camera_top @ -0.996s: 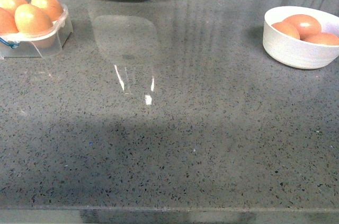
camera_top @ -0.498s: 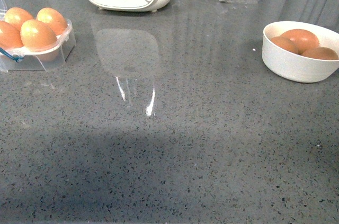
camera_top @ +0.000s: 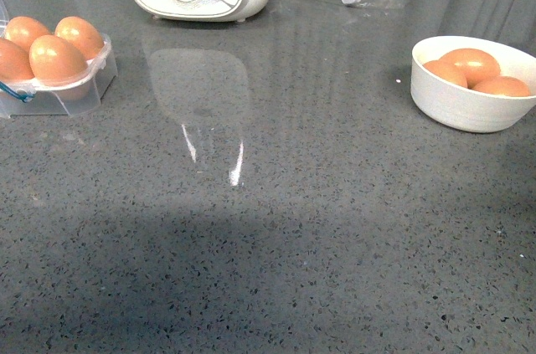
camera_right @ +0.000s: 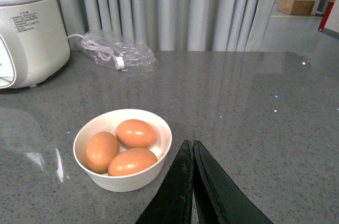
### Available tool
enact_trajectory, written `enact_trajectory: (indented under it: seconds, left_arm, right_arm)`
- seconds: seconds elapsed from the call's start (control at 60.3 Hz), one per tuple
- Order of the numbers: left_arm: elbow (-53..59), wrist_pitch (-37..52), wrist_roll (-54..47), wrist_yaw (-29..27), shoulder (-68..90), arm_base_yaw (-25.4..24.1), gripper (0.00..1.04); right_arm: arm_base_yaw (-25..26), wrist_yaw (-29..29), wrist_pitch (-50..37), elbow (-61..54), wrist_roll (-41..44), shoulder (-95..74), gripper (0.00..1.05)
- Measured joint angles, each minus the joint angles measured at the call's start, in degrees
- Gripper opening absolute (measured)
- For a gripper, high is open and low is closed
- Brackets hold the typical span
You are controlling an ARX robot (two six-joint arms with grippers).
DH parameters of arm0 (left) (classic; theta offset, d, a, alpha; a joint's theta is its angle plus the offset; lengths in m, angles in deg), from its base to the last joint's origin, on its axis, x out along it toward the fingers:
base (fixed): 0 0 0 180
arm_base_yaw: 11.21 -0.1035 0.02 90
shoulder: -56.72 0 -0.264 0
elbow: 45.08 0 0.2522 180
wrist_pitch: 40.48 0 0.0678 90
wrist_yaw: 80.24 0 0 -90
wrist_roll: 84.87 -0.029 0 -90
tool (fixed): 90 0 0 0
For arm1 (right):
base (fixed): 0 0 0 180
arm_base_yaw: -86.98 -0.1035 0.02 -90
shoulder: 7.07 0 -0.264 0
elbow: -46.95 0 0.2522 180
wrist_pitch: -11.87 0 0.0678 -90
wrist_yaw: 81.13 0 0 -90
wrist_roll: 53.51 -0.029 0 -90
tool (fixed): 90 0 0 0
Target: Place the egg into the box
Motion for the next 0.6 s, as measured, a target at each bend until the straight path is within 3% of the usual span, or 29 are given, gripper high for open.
enact_trajectory:
  seconds: [0.116,0.199,0.597]
  left_arm:
    - [0.0,0.0,0.0,0.0,0.0,0.0,0.98]
    - [0.0,0.0,0.0,0.0,0.0,0.0,0.98]
    - [0.0,0.0,0.0,0.0,0.0,0.0,0.98]
  right_arm:
    - [0.9,-1.5,0.9,-2.0,0.0,2.9,0.03]
    - [4.2,-5.9,2.0,-3.4,0.0,5.3,0.03]
    - [6.1,-6.3,8.7,-7.6,0.0,16.4,0.03]
